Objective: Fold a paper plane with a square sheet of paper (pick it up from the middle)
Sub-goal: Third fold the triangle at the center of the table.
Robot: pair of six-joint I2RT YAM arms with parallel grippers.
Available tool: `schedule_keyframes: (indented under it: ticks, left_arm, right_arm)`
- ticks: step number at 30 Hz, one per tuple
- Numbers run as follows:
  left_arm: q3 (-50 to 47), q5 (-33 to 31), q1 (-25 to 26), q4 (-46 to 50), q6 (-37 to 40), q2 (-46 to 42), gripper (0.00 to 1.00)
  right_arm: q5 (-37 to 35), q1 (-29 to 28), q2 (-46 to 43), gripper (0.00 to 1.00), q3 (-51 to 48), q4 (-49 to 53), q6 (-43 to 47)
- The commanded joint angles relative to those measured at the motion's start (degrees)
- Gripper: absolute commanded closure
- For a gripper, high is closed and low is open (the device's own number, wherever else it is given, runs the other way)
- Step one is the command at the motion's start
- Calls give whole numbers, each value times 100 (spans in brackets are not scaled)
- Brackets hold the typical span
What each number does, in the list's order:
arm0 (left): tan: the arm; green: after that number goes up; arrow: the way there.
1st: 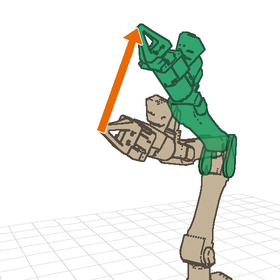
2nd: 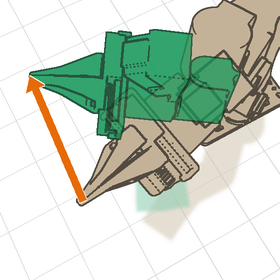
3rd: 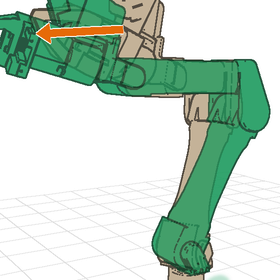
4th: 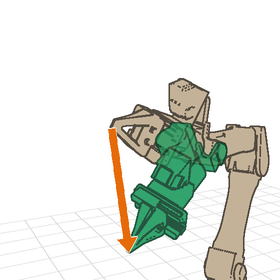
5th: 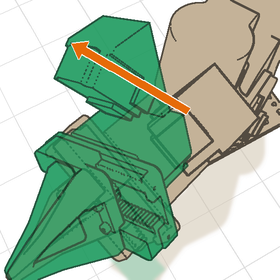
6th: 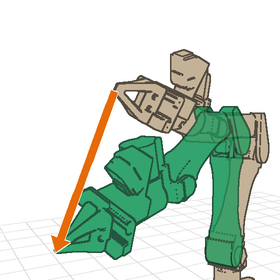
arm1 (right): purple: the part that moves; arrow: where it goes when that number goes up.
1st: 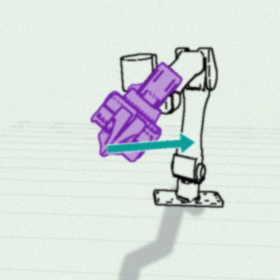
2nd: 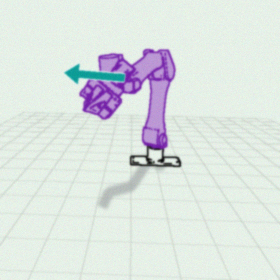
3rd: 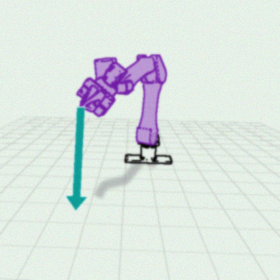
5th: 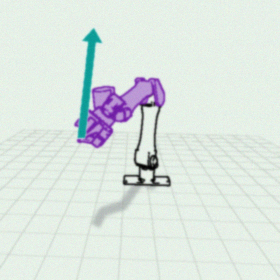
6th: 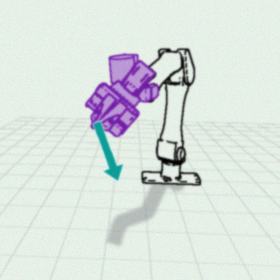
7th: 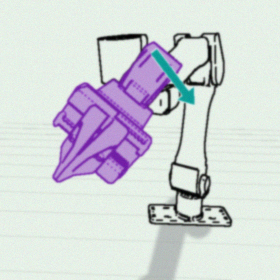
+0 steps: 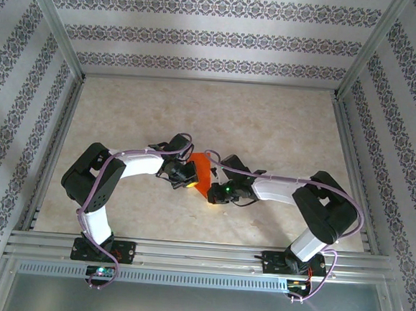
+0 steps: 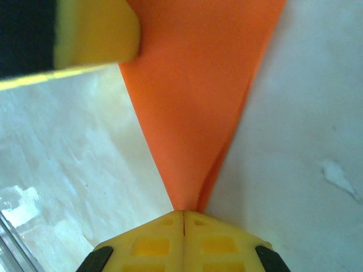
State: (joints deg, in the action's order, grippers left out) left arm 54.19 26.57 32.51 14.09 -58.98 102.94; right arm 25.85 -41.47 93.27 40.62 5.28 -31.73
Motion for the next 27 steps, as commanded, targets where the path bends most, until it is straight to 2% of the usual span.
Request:
schedule_keyframes:
  ticks: [1,7,18,27]
  left_arm:
    - [-343,-791,-34,665,114,641,95]
    - [-225,-635,-32,622,176,581,95]
    - [-143,-578,-30,639,186,443,95]
    - [56,-411,-33,351,430,18,94]
  right_arm:
    - [96,49,-224,97,-219,632,100]
    - [0,131,-800,96,-7,358,40]
    - [-27,13,200,96,653,123,98]
    - [-156,15,601,97,649,262,88]
